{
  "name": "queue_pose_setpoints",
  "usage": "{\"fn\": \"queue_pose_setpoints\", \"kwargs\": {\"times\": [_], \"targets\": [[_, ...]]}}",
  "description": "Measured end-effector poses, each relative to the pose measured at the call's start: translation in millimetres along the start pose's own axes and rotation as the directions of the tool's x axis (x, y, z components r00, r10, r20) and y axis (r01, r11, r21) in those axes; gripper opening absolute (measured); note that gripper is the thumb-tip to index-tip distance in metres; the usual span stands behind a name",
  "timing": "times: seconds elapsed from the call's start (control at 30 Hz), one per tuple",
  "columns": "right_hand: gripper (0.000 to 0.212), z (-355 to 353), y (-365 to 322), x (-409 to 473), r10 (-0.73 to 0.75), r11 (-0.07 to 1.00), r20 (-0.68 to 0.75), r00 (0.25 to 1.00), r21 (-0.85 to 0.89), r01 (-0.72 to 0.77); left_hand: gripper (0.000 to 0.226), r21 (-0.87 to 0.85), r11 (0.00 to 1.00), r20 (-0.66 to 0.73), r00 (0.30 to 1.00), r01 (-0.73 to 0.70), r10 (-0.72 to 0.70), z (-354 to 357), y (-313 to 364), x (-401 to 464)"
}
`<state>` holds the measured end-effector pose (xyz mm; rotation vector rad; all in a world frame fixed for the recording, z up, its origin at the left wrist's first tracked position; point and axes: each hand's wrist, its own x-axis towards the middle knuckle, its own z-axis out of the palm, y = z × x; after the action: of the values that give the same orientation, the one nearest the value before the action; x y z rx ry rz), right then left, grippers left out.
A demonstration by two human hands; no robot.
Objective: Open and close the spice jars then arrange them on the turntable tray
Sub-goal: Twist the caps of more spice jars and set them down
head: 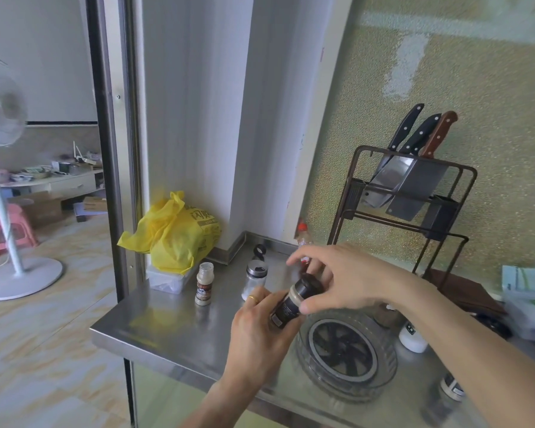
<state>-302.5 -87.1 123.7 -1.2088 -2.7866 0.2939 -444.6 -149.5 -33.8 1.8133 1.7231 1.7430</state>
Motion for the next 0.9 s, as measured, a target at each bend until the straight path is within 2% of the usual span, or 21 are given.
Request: {"fn": "queue_pose_setpoints", "kwargs": {"times": [0.13, 0.33, 0.47, 0.6, 0.73, 0.83, 0.9], "targets": [[0.032, 5, -3, 8, -0.007, 0.999, -0.094, 0.996, 0.04, 0.01, 0.027, 0.022, 1.0, -0.032, 0.999, -0.008, 0.009, -3, -7, 1], [0.04, 29, -19, 39, -0.031, 0.997, -0.198, 0.98, 0.058, 0.043, 0.026, 0.154, 0.986, -0.095, 0.995, 0.059, -0.045, -10, -27, 14], [0.048, 48, -19, 64, -0.004, 0.997, -0.143, 0.99, 0.074, 0.015, 0.034, 0.156, 0.958, -0.041, 0.971, 0.239, -0.235, -10, -58, 21], [0.031, 59, 4, 77, 0.084, 0.995, -0.132, 0.988, 0.073, -0.075, 0.032, 0.169, 0.906, 0.013, 0.918, 0.388, -0.396, -6, -89, 12], [0.023, 68, 37, 85, 0.202, 0.975, -0.094, 0.975, 0.109, -0.192, 0.032, 0.176, 0.897, 0.059, 0.906, 0.405, -0.42, 2, -109, 4], [0.02, 75, 56, 94, 0.234, 0.968, -0.085, 0.968, 0.113, -0.224, 0.047, 0.176, 0.903, 0.105, 0.904, 0.393, -0.414, 3, -118, 1], [0.02, 78, 68, 104, 0.24, 0.966, -0.081, 0.967, 0.121, -0.23, 0.053, 0.159, 0.924, 0.061, 0.931, 0.348, -0.361, -4, -121, -5]]}}
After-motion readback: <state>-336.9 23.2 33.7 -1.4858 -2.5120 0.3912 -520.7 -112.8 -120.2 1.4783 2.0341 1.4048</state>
